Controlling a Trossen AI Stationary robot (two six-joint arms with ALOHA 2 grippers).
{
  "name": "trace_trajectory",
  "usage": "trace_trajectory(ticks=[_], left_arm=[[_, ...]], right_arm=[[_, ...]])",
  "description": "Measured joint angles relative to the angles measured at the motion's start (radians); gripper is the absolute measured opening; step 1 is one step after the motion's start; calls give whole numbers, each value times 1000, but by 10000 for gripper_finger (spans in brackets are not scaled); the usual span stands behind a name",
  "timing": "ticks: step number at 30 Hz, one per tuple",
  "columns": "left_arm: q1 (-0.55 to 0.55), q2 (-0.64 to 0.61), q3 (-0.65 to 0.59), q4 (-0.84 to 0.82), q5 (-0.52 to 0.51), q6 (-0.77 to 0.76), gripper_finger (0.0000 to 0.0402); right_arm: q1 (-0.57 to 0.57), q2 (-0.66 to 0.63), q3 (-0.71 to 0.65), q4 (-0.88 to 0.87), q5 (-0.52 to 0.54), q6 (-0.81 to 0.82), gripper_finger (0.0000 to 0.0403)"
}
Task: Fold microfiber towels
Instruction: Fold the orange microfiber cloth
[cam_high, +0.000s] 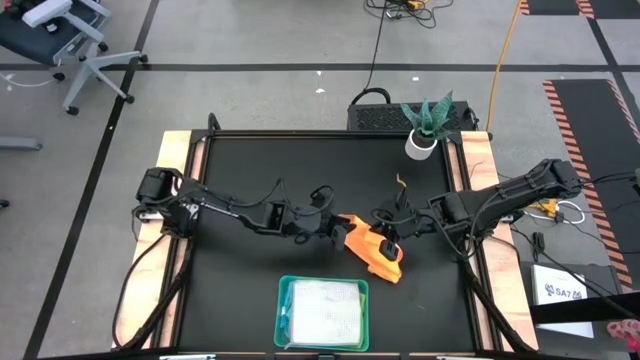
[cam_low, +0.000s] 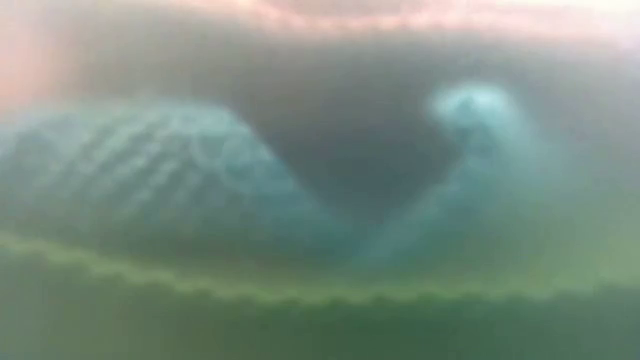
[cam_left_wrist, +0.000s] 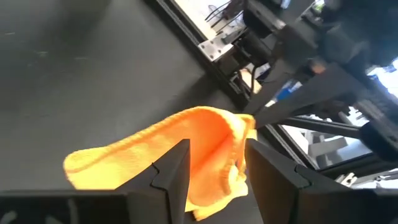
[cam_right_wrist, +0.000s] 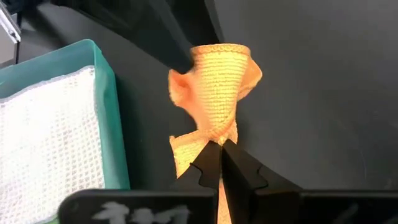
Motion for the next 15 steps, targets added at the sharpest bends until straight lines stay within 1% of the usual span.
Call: trace_trajectory(ticks=[7,9,12,15], left_arm=[[3,14,0,23,17,10,153],[2,24,-1,20,21,13,146],[2,42,0,37,21,19,114],[2,41,-1,41,29,53,60]], right_arm=[[-18,0,0,28,2,-8,0],[-20,0,0,54,2,-21,0],[-21,0,0,78,2,-27,0],[-21,0,0,80,0,-24,0]])
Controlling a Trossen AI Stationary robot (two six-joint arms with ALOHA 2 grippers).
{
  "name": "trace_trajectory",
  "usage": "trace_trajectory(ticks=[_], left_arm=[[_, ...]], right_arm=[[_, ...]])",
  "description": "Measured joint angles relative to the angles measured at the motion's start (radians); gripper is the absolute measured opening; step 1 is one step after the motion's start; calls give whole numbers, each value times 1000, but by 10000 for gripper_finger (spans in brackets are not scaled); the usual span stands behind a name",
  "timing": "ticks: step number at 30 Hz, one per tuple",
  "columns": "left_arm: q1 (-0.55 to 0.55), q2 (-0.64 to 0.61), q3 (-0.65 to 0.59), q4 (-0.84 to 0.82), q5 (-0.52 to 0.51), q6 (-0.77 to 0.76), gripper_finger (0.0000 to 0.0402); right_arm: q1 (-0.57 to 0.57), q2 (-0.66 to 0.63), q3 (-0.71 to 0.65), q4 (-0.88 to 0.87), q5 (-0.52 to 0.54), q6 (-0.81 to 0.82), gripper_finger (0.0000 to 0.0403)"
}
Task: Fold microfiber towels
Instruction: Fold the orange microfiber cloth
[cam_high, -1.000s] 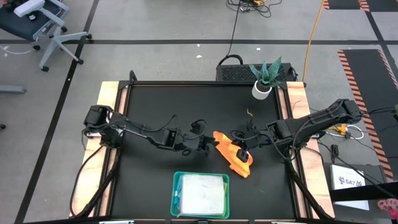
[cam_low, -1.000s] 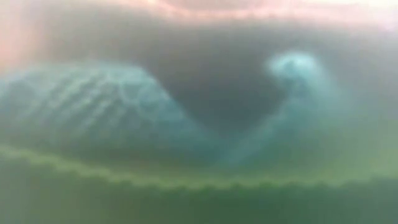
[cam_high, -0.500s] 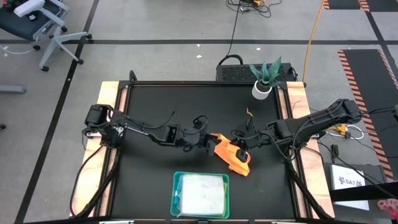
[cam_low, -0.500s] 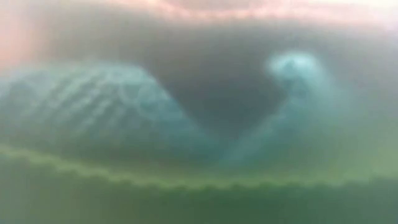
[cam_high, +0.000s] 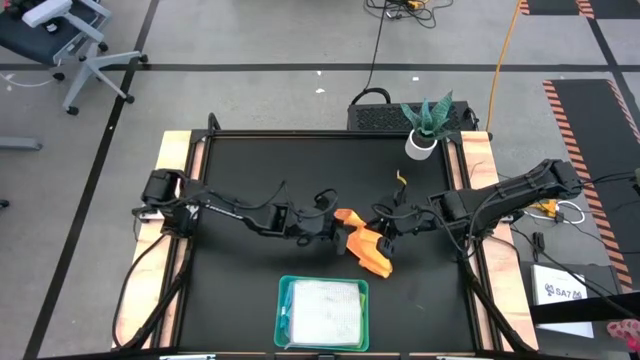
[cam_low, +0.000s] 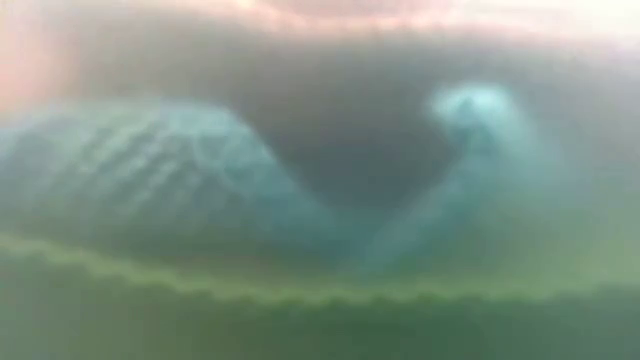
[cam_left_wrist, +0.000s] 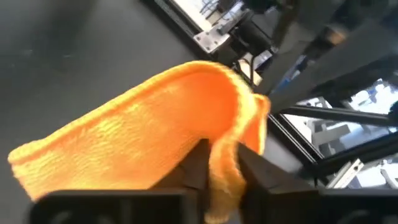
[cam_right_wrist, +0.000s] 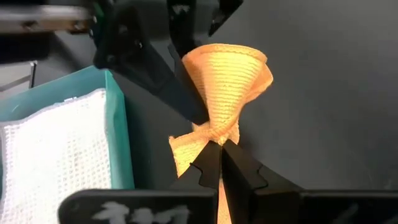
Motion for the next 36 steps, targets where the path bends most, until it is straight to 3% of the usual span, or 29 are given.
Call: trace_trajectory(ticks=[3,5,12,22,28,36], left_arm=[[0,-19,0,-11,15,51,11],[1,-29,1,-3,12,61,10],[-1,-91,-2,-240,5,56,5],[-13,-319,3,-588,-94,77,3],[12,-433,-1,-855,-154,56,2],[44,-534,0,-889,-170,97,2]], right_arm=[[0,0,0,-6,0,7,0],[2,0,0,-19,-3,22,0],[2,0,1,-36,-84,28,0],[1,-25,0,-25,-75,18,0],[-32,-77,1,114,-25,-66,0],[-113,-192,1,164,-27,-186,0]])
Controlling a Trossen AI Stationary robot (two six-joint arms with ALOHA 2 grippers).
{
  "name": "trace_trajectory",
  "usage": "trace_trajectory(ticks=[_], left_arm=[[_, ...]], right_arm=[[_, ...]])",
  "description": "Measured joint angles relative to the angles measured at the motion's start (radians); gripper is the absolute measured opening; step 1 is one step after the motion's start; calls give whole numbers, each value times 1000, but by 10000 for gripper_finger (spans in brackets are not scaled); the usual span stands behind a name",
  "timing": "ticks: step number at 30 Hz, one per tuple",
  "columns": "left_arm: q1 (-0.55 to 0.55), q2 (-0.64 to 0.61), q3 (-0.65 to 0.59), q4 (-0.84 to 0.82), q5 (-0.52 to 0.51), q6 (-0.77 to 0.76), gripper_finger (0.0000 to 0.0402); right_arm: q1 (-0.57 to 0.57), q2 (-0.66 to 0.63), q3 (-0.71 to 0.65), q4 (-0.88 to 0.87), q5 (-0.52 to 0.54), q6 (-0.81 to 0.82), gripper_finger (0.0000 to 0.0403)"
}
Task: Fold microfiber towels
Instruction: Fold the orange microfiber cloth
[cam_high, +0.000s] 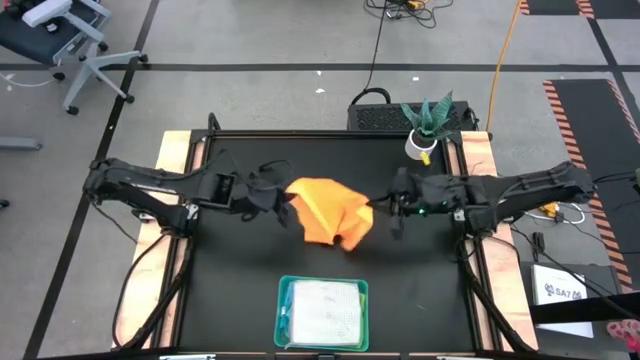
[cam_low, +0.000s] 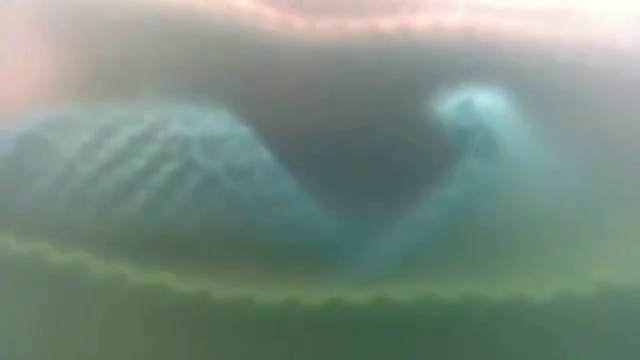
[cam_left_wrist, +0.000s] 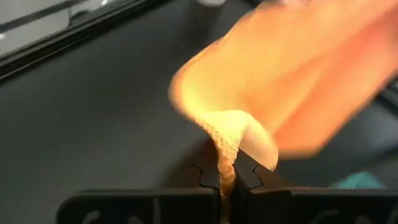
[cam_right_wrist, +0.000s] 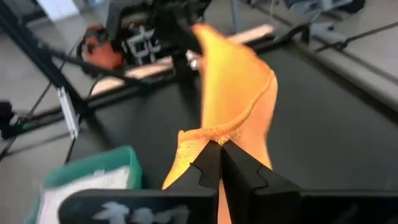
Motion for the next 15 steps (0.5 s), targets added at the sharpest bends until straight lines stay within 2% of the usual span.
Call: trace_trajectory(ticks=[3,5,9,11,15], left_arm=[[4,-62,16,5,1,9,2],[-1,-108,24,-49,-2,11,1],[-31,-182,66,-21,-12,24,1],[-54,-194,73,26,-17,31,1],[-100,-189,67,-5,-46,13,1]], right_arm=[[-28,-60,0,-7,0,-5,0],[-37,-97,1,2,-7,-1,0],[-27,-153,1,39,-66,27,0],[-16,-173,1,32,-80,52,0],[13,-164,1,26,-82,95,0]])
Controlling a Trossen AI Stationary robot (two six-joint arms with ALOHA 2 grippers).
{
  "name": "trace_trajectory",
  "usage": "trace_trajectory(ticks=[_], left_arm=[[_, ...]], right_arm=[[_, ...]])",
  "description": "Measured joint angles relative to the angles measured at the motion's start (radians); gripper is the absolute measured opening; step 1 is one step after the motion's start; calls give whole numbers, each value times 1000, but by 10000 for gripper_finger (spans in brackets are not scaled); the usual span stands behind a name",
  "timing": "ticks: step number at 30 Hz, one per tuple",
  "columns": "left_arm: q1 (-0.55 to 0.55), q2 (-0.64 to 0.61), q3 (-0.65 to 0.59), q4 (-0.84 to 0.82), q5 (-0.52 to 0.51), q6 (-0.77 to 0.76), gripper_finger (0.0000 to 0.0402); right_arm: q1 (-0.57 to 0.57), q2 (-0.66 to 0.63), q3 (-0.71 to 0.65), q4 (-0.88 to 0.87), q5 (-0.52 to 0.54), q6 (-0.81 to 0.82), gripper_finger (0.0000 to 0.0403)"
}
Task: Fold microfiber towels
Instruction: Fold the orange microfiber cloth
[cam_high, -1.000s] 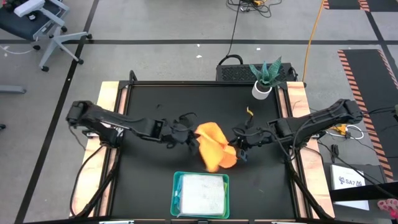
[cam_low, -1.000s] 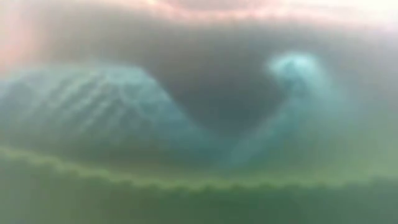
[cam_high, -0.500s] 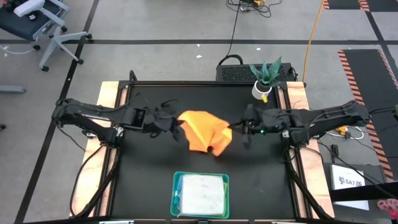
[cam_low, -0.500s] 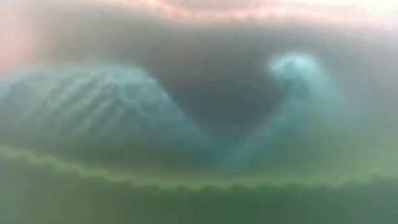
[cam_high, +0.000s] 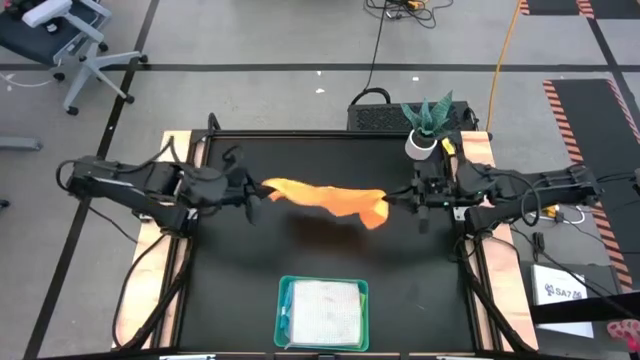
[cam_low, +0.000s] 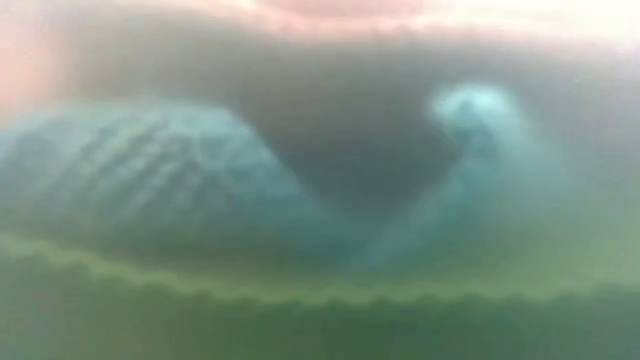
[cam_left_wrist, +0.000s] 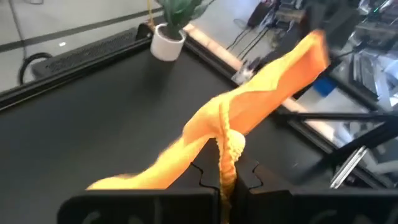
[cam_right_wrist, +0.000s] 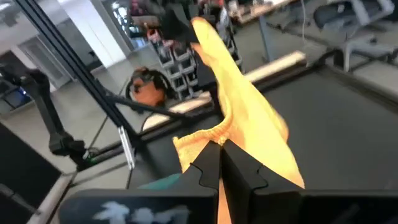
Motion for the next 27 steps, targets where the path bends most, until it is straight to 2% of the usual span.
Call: trace_trajectory(ticks=[7,12,19,23,27], left_arm=[[-55,60,-1,-80,7,-94,1],[-83,98,2,-78,17,-176,1],[-118,176,2,-130,51,-314,1],[-117,226,2,-205,56,-371,1],[-80,261,1,-321,51,-422,1]], right_arm=[[60,59,0,8,-28,108,0],[105,104,0,-4,-27,184,0],[129,151,0,4,-24,198,0],[117,156,0,-58,-3,159,0],[78,152,0,-206,55,140,0]])
